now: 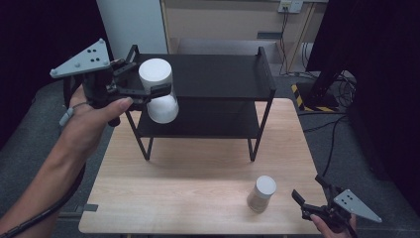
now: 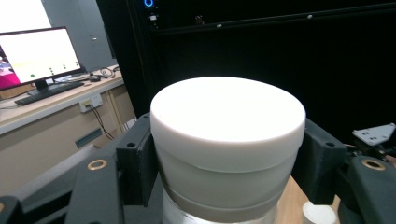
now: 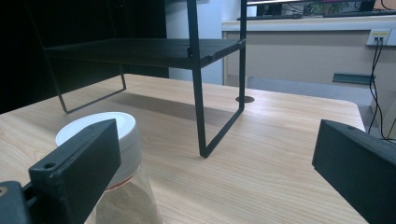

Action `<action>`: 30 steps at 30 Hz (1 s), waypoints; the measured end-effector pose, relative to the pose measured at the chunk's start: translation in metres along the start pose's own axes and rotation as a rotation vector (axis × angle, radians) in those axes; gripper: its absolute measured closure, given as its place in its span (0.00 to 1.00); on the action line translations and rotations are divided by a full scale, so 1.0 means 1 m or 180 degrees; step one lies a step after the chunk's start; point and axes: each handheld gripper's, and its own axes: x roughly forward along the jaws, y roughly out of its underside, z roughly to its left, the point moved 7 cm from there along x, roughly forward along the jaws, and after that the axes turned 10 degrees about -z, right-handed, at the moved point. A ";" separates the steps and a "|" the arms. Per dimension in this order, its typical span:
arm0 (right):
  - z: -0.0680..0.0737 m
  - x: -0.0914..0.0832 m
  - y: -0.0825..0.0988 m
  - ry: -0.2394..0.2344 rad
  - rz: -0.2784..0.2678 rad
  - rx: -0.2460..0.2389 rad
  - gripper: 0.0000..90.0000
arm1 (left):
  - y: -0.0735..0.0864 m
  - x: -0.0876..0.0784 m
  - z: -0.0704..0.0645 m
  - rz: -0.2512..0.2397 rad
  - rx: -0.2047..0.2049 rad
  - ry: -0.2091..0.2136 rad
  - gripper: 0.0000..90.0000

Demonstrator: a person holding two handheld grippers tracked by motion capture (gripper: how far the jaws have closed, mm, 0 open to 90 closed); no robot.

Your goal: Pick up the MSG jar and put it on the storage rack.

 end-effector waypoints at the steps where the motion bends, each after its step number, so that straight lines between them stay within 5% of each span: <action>1: 0.000 0.000 0.000 -0.0005 0.0004 -0.0001 0.02 | -0.001 0.001 0.002 0.0005 0.0012 -0.0006 0.36; 12: -0.002 -0.001 0.002 0.0016 0.0026 0.0004 0.02 | 0.001 0.024 0.027 -0.0033 -0.0010 -0.0099 0.36; 30: -0.005 -0.003 0.004 0.0064 0.0077 0.0007 0.02 | 0.030 0.047 0.076 -0.0072 -0.0173 -0.0325 0.36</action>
